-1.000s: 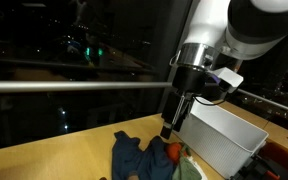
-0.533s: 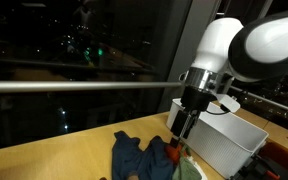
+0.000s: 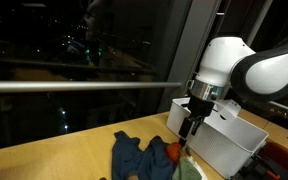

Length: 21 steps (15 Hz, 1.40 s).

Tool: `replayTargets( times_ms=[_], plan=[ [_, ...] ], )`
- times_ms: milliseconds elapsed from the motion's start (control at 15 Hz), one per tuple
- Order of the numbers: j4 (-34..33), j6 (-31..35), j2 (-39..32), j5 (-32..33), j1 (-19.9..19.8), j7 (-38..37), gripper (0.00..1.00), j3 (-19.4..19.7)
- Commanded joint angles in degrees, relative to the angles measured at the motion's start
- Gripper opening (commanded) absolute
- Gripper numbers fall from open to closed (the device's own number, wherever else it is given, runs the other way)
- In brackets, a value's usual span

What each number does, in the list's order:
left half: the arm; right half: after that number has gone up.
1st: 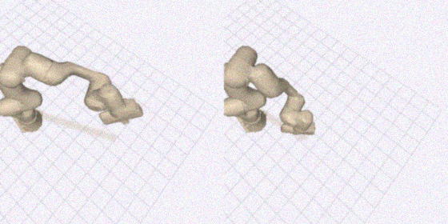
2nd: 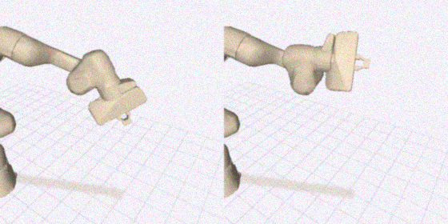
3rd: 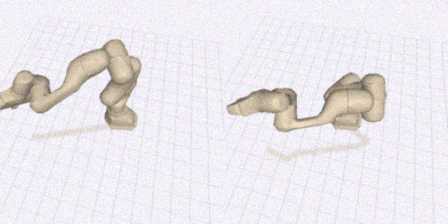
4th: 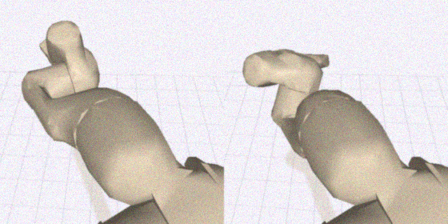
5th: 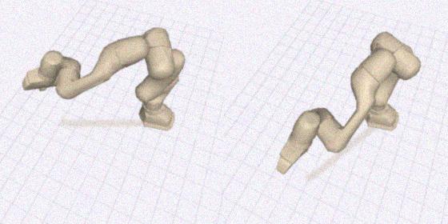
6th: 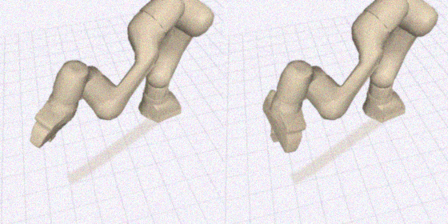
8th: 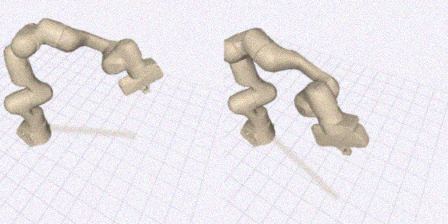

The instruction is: Remove the items from the white basket, put them on the table and then put them back in the white basket

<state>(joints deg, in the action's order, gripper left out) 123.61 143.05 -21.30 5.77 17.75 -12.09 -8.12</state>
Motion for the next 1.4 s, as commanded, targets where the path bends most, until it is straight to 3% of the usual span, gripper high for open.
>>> replayTargets(
  times_ms=[0,733,1333],
  plan=[
    [-3.3,-0.3,-1.8,2.7,2.3,-4.3,1.0,0.5],
    [-8.1,-1.7,-9.0,2.9,2.9,-5.5,1.0,3.0],
    [-14.0,-7.0,-12.9,1.0,1.7,-3.6,1.0,2.4]
  ],
)
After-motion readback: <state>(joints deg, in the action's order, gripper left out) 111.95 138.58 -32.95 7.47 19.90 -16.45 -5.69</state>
